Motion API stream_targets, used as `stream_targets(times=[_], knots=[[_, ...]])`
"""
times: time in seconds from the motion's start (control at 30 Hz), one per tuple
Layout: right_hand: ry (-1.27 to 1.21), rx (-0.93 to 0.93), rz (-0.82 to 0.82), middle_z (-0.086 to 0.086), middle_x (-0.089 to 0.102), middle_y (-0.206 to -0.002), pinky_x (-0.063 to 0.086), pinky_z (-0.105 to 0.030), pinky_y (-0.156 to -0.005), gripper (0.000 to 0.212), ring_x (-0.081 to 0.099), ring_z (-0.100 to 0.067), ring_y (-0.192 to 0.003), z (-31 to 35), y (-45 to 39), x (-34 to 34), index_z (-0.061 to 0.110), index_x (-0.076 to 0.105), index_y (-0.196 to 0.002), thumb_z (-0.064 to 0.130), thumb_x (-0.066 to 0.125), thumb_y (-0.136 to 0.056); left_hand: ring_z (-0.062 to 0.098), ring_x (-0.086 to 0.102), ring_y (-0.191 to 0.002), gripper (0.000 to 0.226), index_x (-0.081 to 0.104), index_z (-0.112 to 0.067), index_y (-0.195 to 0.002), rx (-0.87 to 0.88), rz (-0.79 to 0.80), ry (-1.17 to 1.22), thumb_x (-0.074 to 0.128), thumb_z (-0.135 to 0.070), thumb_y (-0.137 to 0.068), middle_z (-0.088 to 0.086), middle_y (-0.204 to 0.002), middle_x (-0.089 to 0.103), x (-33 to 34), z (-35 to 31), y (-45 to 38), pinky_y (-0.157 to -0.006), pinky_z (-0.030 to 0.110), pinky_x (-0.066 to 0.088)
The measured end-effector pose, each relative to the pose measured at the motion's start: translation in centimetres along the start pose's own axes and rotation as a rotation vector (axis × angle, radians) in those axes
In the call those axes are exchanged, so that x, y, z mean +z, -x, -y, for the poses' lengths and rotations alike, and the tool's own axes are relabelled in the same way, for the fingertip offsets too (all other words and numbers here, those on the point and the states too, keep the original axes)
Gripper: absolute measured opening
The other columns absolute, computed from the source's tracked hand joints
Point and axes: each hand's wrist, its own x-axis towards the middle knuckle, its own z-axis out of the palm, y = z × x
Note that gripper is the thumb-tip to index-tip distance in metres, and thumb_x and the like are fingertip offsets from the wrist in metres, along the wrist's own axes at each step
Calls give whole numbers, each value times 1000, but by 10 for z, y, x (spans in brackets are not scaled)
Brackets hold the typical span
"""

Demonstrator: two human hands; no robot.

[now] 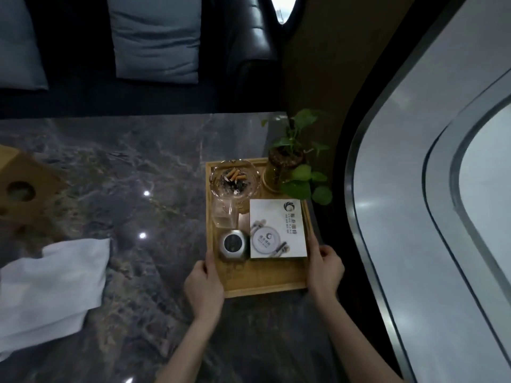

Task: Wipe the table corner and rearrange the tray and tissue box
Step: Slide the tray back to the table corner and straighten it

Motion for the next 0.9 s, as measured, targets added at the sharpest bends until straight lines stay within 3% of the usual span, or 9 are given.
stream_targets(times=[0.23, 0.4, 0.53, 0.77, 0.9], knots=[[5, 95, -4, -11, 63, -73, 37, -29, -61, 42, 59, -26, -73, -33, 1, -18, 3, 63, -82, 40, 49, -92, 14, 48, -53, 46, 51, -9, -58, 39, 51, -103, 37, -33, -94, 0, -54, 50, 17, 6, 19, -50, 24, 31], [1, 154, 8, -10, 62, -74, 38, -30, -63, 43, 56, -25, -71, -46, 1, -20, 2, 62, -84, 41, 46, -92, 11, 49, -53, 45, 53, -10, -60, 36, 57, -167, 36, -35, -94, -2, -54, 51, 24, 13, 23, -50, 26, 32], [6, 174, 18, -12, 65, -78, 38, -30, -64, 41, 58, -27, -74, -50, -2, -16, 3, 62, -82, 41, 48, -92, 21, 50, -54, 47, 55, -6, -63, 42, 52, -200, 35, -35, -94, 4, -55, 53, 26, 17, 24, -57, 33, 35], [158, 109, 49, -20, 68, -84, 41, -32, -63, 43, 62, -34, -78, -53, -7, -13, 2, 62, -85, 41, 45, -93, 24, 50, -59, 41, 49, -11, -63, 56, 108, -236, 36, -33, -95, 5, -61, 53, 23, 17, 23, -61, 33, 35], [310, -32, 107, -24, 65, -93, 46, -37, -66, 31, 62, -38, -81, -53, -6, -19, -2, 60, -92, 25, 44, -95, 25, 56, -61, 35, 50, -9, -67, 100, 208, -335, 40, -30, -94, 3, -61, 53, 18, 18, 22, -60, 37, 45]])
